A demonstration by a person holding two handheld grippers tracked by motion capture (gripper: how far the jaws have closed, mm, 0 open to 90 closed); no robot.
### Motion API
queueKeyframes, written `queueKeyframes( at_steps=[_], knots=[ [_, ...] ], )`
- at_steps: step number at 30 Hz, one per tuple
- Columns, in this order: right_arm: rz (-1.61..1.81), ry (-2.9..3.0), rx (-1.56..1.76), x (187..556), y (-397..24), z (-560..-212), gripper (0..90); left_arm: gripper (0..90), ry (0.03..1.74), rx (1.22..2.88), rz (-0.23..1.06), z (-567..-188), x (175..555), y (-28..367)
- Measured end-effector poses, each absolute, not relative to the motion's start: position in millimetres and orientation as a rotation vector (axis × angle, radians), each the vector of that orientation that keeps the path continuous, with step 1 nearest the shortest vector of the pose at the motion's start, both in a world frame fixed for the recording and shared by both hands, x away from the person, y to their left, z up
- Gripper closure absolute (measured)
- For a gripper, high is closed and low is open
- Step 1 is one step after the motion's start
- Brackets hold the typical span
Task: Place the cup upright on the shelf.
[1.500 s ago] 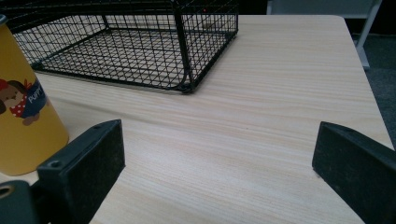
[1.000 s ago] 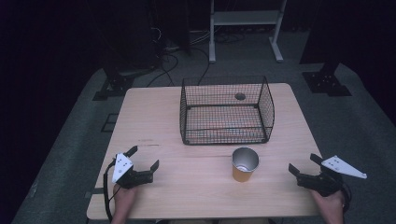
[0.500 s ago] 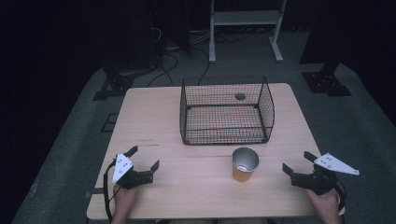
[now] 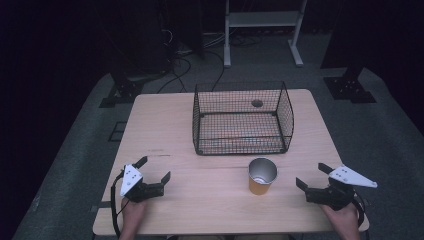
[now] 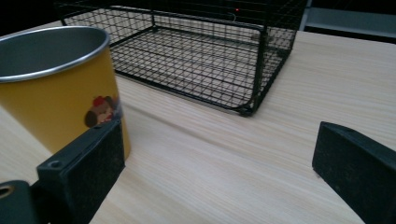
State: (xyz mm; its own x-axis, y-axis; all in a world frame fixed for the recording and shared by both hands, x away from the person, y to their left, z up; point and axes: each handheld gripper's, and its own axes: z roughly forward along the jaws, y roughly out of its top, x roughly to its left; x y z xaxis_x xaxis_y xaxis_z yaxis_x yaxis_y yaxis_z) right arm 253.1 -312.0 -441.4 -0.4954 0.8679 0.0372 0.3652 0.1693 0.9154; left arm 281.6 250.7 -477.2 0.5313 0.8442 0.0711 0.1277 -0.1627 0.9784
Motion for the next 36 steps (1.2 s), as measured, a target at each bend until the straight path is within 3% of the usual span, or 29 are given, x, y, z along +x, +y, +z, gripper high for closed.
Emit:
queueKeyframes(
  at_steps=[36],
  knots=[
    [1.331, 2.164, 0.976, 238, -263, -441, 1.8, 0.8, 0.839, 1.633, 0.786, -477, 282, 251]
  ],
)
